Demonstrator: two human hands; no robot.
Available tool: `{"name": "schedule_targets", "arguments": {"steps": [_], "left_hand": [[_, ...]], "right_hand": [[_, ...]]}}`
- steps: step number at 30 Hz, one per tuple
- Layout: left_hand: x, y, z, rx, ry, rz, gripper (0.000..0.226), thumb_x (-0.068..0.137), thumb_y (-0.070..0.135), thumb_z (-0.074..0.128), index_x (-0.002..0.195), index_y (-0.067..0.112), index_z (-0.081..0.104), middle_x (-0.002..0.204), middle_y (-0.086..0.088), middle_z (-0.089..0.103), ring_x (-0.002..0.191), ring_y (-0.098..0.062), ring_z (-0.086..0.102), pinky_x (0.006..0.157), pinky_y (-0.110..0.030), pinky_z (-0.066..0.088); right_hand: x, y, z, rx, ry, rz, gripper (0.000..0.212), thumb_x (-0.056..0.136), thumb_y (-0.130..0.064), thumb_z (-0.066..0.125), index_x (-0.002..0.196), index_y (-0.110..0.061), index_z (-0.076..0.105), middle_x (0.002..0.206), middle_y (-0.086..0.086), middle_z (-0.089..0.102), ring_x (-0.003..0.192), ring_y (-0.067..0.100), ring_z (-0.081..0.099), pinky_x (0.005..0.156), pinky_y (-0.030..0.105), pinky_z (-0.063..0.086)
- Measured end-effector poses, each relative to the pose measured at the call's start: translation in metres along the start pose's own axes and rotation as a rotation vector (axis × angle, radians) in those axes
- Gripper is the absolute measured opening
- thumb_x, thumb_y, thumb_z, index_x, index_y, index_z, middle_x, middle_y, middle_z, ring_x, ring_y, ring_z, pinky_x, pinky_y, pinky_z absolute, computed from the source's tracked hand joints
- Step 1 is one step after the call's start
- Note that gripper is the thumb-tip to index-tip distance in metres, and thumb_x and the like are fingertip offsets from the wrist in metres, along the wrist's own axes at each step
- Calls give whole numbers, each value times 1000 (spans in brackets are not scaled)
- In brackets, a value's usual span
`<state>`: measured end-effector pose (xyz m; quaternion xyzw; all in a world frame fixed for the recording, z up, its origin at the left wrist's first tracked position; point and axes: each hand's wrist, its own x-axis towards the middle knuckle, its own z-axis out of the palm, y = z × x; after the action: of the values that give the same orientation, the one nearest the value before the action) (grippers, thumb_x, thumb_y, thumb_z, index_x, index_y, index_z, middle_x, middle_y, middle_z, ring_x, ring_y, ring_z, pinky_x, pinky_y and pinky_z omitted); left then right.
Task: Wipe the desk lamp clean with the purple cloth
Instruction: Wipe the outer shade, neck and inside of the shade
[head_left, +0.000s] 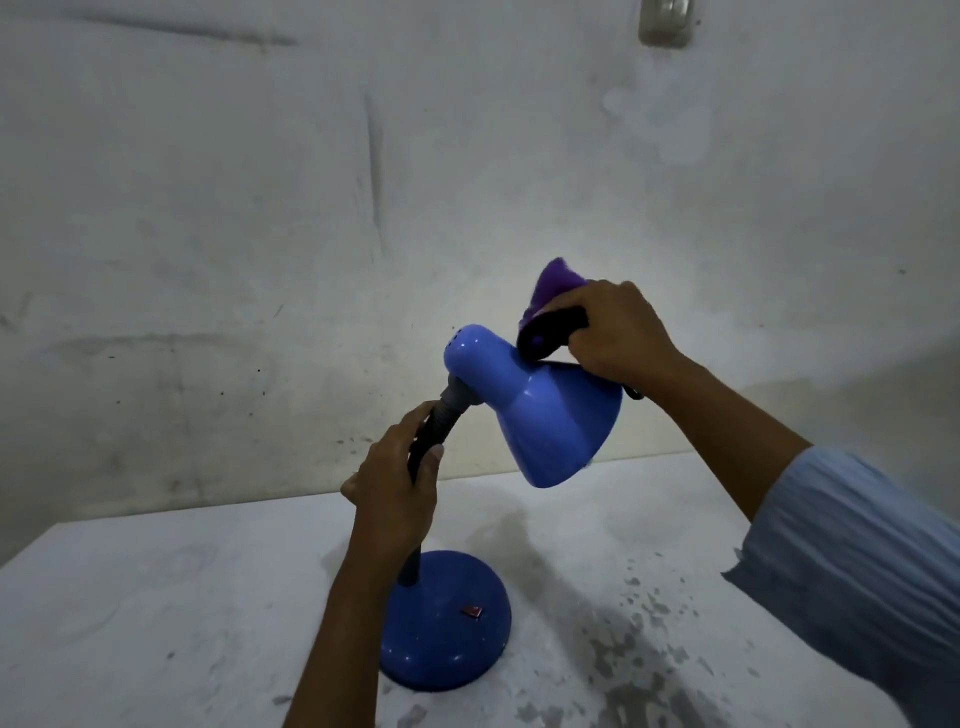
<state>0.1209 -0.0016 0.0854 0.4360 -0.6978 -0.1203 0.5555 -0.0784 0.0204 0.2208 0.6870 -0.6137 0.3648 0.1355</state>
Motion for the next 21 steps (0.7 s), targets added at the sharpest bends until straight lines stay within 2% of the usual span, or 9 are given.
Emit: {"name": "schedule_targets", "arguments": {"steps": [2, 5, 8, 11, 13, 14, 16, 18, 21], "left_hand": [[0, 10, -3, 40, 31, -9, 56, 87, 27, 61, 137, 30, 36, 134, 0, 46, 119, -22, 45, 100, -55, 34], [-7, 40, -3, 14, 106, 78, 85, 68, 52, 73, 136, 29, 28, 135, 0, 29, 121, -18, 34, 96, -46, 37], [-29, 72, 17, 87, 61, 257, 102, 54, 72, 66, 134, 33, 17, 133, -2, 19, 120, -18, 30, 91, -31, 36], [-42, 89, 46, 194, -3, 150, 101, 59, 59, 73, 136, 33, 13, 140, -5, 9, 122, -25, 26, 89, -34, 46], [-41, 95, 56, 221, 52, 140, 87, 70, 44, 73, 137, 24, 22, 139, -13, 15, 117, -27, 33, 83, -37, 51], [-39, 96, 58, 216, 88, 156, 79, 74, 40, 71, 136, 21, 26, 136, -14, 20, 113, -26, 37, 80, -34, 51], [-33, 96, 55, 223, 114, 180, 72, 76, 38, 70, 132, 20, 28, 128, -12, 29, 103, -21, 41, 72, -24, 45], [-29, 94, 47, 241, 92, 206, 72, 71, 37, 74, 126, 19, 31, 118, -11, 37, 93, -16, 42, 68, -20, 37], [-27, 87, 27, 190, 51, 225, 74, 64, 27, 80, 123, 16, 37, 110, -8, 46, 87, -13, 46, 68, -15, 38]], "right_hand": [[-4, 14, -2, 124, 83, 126, 40, 77, -3, 51, 102, -29, 70, 89, 5, 67, 85, 26, 59, 75, 38, 52], [-12, 32, -6, 338, 125, 308, 23, 80, -12, 56, 90, -25, 71, 69, 6, 62, 64, 29, 59, 66, 40, 53], [-23, 42, -7, 397, 86, 392, 16, 82, -18, 58, 88, -26, 70, 68, 11, 65, 54, 29, 59, 57, 36, 51], [-32, 44, -6, 445, 67, 423, 11, 83, -21, 60, 88, -24, 70, 73, 13, 66, 64, 31, 62, 60, 34, 51], [-37, 43, -6, 459, 69, 422, 13, 82, -17, 59, 87, -24, 69, 72, 12, 65, 64, 32, 60, 62, 36, 51], [-39, 42, -7, 464, 75, 417, 15, 82, -14, 59, 85, -24, 69, 70, 12, 65, 61, 32, 58, 61, 38, 50], [-45, 42, -12, 467, 102, 388, 17, 81, -11, 58, 83, -23, 70, 64, 11, 62, 55, 30, 55, 60, 42, 52], [-50, 38, -19, 474, 129, 339, 25, 81, -7, 54, 87, -25, 70, 60, 7, 59, 52, 30, 55, 60, 43, 53], [-53, 30, -30, 523, 145, 241, 39, 79, -2, 49, 97, -29, 70, 60, -2, 59, 51, 25, 57, 59, 39, 53]]}}
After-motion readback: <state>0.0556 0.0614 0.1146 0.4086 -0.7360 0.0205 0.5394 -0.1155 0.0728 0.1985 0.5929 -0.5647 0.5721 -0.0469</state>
